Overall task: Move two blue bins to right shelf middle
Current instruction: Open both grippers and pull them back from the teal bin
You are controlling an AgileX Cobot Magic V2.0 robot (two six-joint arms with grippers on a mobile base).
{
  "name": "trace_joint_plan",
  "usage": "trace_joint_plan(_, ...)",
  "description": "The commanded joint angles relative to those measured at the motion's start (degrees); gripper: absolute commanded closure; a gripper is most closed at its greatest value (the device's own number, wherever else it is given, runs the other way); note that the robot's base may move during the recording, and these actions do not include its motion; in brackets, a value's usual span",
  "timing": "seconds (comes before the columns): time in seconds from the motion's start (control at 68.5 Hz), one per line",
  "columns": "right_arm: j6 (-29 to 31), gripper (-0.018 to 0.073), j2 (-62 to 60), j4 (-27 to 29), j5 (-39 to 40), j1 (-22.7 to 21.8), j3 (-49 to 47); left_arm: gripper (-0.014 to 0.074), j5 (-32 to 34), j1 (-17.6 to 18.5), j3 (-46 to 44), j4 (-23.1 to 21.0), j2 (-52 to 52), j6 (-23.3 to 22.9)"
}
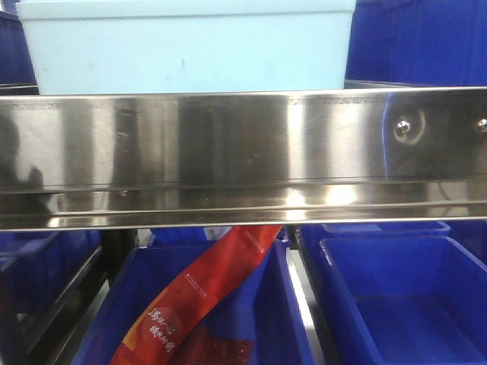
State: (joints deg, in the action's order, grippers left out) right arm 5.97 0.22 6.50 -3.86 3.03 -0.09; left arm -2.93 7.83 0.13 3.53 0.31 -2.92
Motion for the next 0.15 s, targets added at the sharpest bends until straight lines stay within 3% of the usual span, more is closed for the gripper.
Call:
trace_joint_plan(0.0, 0.2, 0.0721, -0.22, 0.21, 0.86, -0.32, 0.09, 0.0707, 1.05, -0.11, -0.13, -0.38, -0.31, -0.26)
trace_joint_plan(0.131, 0.2, 0.0721, -0.22, 0.21, 0.86, -0.32, 0.09, 0.0707, 1.05, -0.11, -0.13, -0.38, -0.31, -0.26)
